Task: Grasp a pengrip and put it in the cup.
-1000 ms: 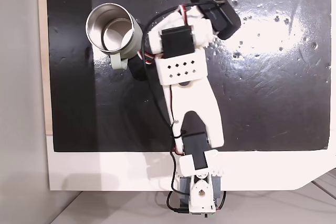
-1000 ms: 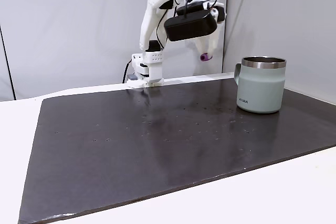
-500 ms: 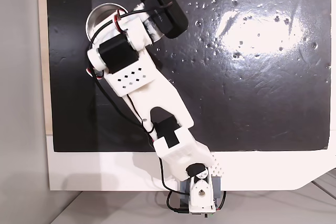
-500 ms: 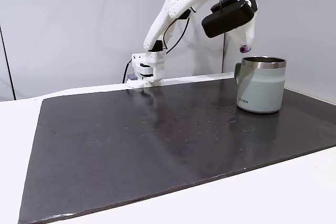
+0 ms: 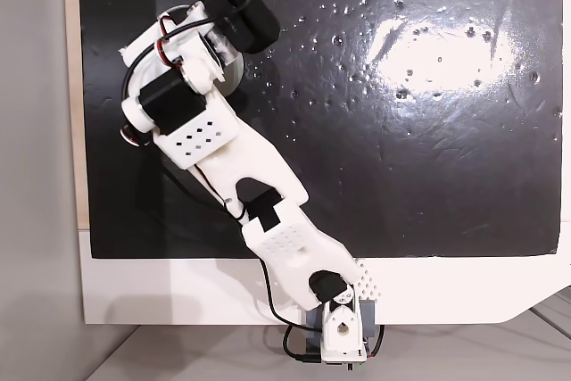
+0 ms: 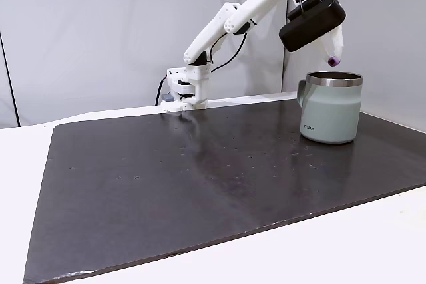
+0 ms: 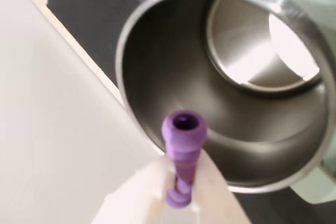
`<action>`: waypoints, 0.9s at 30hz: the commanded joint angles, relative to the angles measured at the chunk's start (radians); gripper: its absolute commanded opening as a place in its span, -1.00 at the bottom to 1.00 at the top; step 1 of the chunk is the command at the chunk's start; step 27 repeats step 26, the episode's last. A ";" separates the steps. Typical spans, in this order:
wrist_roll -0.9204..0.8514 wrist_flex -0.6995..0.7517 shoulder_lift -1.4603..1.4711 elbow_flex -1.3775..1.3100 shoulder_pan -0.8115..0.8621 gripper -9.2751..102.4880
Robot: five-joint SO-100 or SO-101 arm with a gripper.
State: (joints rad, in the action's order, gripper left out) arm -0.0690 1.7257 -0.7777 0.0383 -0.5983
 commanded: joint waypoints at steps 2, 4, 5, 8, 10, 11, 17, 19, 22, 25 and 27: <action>0.003 -0.023 -0.015 -0.061 -0.003 -0.80; -0.017 -0.006 -0.012 -0.074 -0.002 -0.64; -0.026 0.005 -0.006 -0.091 -0.002 -0.54; -0.046 0.046 0.035 -0.176 -0.003 -0.37; -0.048 0.058 0.043 -0.196 -0.003 -0.34; -0.048 0.061 0.043 -0.198 -0.003 -0.33; -0.048 0.069 0.043 -0.206 0.000 -0.32; -0.048 0.072 0.043 -0.206 0.000 -0.32; -0.048 0.075 0.043 -0.206 0.002 -0.32; -0.049 0.078 0.043 -0.206 0.003 -0.32; -0.049 0.080 0.043 -0.206 0.003 -0.32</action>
